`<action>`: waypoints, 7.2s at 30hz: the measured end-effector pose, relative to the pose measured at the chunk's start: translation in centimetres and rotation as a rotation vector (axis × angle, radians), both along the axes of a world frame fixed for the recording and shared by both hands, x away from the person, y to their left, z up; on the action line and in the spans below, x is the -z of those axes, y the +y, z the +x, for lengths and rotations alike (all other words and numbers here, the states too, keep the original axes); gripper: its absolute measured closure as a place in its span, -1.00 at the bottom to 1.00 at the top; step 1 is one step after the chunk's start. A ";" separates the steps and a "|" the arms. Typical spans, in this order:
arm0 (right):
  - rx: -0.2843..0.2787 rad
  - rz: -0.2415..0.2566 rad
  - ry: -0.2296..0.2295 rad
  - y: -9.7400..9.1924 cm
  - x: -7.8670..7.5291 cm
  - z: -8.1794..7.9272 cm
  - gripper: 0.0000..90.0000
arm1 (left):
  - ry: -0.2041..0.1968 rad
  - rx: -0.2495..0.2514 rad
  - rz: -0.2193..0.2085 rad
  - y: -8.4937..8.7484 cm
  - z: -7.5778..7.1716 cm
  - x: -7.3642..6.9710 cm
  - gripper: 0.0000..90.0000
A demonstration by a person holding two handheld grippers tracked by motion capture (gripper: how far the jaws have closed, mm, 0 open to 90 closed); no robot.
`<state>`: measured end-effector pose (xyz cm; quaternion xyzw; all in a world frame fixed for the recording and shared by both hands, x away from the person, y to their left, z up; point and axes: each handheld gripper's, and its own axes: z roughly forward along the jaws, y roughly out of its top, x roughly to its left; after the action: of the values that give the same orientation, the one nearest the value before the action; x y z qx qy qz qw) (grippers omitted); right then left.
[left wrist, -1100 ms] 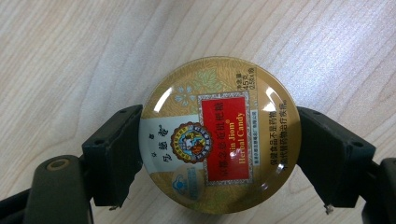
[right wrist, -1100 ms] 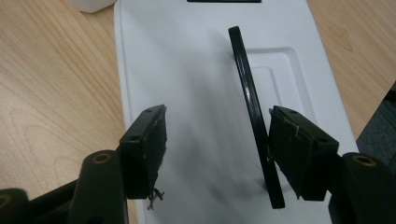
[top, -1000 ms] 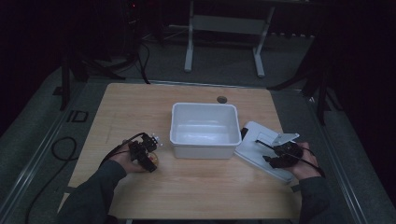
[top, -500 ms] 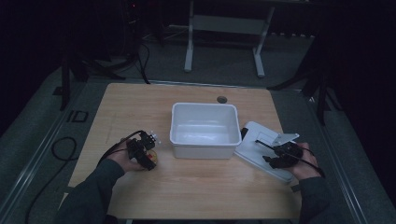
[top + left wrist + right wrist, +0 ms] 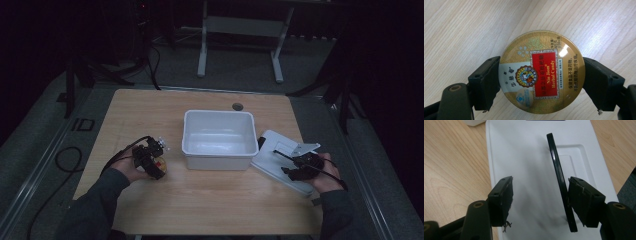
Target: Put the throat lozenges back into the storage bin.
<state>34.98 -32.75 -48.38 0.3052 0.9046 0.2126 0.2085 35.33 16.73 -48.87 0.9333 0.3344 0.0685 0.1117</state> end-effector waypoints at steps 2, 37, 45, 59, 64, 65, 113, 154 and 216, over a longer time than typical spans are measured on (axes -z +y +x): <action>0.001 0.000 0.000 0.0 0.0 0.0 -0.18 | -0.007 0.005 0.005 0.0 -0.1 -0.2 -0.54; -0.002 0.007 0.002 0.0 0.0 -0.1 -0.20 | -0.095 0.033 -0.006 0.5 -0.5 -4.5 -0.54; 0.002 0.005 -0.003 -0.2 0.0 0.0 -0.20 | -0.096 0.046 -0.015 0.3 -0.5 -5.4 -0.54; 0.010 0.011 -0.012 -0.4 -0.4 -0.1 -0.21 | -0.111 0.071 -0.011 -0.1 -0.6 -6.5 -0.54; 0.011 0.015 -0.015 -0.5 -0.3 -0.1 -0.21 | -0.114 0.074 -0.017 -0.2 -0.6 -6.6 -0.54; 0.011 0.016 -0.015 -0.5 -0.4 -0.1 -0.21 | -0.114 0.074 -0.017 -0.2 -0.7 -6.6 -0.54; 0.007 0.016 -0.003 -0.6 -0.2 -0.2 -0.21 | -0.131 0.138 -0.031 -2.2 0.4 -9.0 -0.54; 0.013 0.028 -0.015 -0.9 -0.1 -0.3 -0.21 | -0.148 0.197 -0.034 -5.8 2.1 -11.0 -0.54; 0.018 0.037 -0.012 -1.3 0.1 -0.5 -0.21 | -0.059 0.237 -0.002 -10.7 4.6 -10.9 -0.54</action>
<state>34.53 -34.07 -48.44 0.3159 0.8964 0.2293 0.2099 39.96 6.04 -37.98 0.9636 0.2186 0.0821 0.1298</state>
